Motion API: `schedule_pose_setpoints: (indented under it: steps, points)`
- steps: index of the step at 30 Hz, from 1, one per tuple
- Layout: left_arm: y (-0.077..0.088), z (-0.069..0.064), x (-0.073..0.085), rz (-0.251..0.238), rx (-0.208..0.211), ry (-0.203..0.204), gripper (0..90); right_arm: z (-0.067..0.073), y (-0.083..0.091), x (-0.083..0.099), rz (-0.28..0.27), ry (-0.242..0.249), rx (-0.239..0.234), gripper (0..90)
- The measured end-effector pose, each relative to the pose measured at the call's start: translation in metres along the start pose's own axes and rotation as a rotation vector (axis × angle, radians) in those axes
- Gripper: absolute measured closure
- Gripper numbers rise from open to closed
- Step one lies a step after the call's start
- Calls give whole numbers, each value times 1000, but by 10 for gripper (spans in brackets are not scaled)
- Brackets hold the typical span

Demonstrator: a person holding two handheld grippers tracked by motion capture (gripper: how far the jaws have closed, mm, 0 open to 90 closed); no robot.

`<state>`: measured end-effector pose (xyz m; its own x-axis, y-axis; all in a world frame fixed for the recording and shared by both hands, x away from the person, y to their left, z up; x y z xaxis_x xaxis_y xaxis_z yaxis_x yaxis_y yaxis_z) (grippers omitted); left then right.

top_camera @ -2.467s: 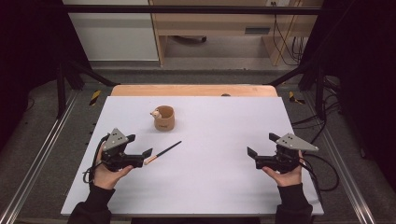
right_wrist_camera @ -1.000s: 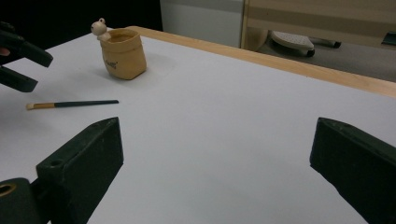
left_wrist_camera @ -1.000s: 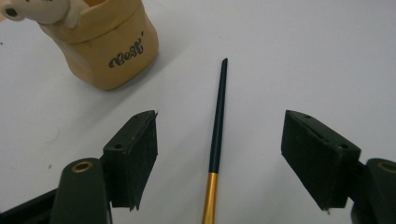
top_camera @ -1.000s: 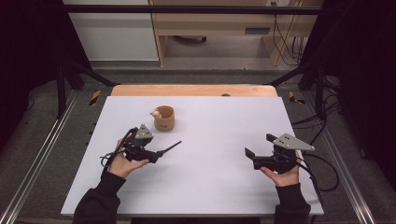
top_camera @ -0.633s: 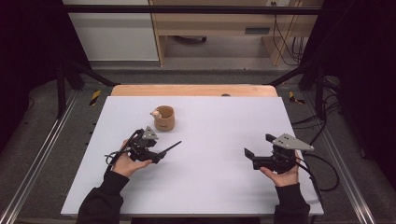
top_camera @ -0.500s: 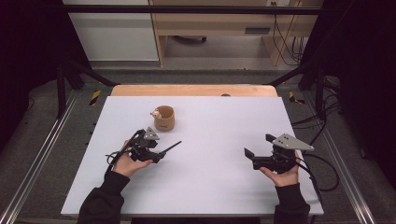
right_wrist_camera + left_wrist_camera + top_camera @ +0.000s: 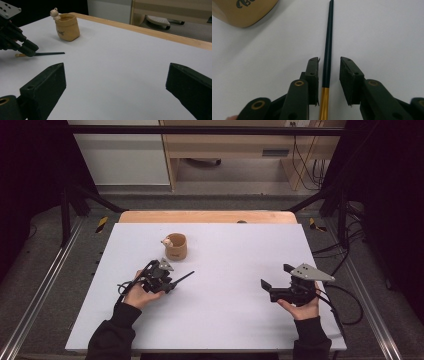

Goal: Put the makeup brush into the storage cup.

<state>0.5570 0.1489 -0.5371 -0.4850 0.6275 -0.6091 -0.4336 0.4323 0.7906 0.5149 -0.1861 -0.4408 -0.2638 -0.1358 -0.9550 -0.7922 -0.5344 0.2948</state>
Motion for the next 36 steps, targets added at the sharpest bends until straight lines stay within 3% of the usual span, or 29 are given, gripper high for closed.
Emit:
schedule_pose_setpoints:
  steps: [11,24,31,36]
  points:
    - [-3,0,4,29,8,1,797,1,-1,1,3,5,-4,32]
    - [-2,0,5,45,-9,32,822,1,-1,1,5,4,-3,32]
    - [0,1,-2,17,-4,40,727,1,-1,2,7,5,-3,32]
    - [-4,0,-8,35,-6,19,683,2,-2,2,9,5,-4,32]
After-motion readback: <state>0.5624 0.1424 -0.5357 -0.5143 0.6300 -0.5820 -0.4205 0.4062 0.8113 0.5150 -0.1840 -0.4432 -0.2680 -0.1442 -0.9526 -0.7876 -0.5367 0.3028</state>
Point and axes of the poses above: each handheld gripper's, and its own axes: y roughly backward along the jaws, x roughly out of its underside, z roughly to its left, the point moved 10 cm from there along -y, roughly forward along the jaws, and after that the axes turned 5 degrees about -z, right-handed, at the moved point
